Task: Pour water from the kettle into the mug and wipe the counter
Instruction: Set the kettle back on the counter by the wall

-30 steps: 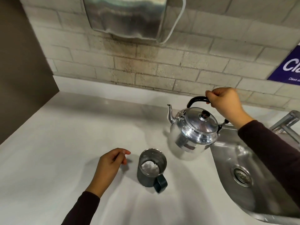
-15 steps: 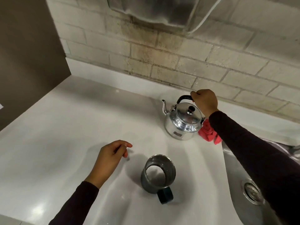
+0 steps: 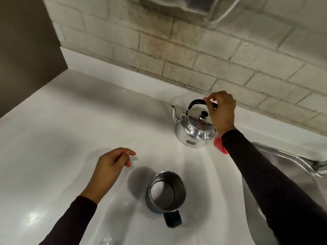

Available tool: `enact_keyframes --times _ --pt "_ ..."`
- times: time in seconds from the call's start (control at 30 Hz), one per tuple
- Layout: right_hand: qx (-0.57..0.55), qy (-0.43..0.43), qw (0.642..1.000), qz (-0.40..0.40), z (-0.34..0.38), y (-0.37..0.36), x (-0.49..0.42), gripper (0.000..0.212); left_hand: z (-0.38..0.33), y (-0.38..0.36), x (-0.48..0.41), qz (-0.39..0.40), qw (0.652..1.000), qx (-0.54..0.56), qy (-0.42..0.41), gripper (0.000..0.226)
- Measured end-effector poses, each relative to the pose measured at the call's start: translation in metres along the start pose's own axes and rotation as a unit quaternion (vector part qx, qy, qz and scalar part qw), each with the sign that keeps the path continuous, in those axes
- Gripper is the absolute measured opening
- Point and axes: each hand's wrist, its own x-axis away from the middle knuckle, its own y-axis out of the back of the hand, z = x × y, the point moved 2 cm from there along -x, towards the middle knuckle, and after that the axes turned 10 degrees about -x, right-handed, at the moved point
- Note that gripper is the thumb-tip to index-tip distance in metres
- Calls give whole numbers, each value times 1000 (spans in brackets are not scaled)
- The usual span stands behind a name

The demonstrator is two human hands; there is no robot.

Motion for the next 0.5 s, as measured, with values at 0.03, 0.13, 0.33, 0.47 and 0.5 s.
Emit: enact_keyframes --times 0.03,0.13,0.33,0.47,0.5 --pt "15 28 999 -10 -4 2 10 20 0 -1 0 3 1000 0 -1 32" --pt "27 86 996 -21 -16 2 35 27 -1 -5 2 12 1000 -4 -3 32" --pt "-24 -97 990 104 -31 -12 12 40 -9 0 5 10 1000 -12 -5 34" --pt "-280 -350 872 200 -45 -13 -10 57 -19 6 6 -4 1000 -19 -16 33" --pt "-288 -355 874 161 -49 -10 -14 54 -22 9 5 -9 1000 -19 -17 33"
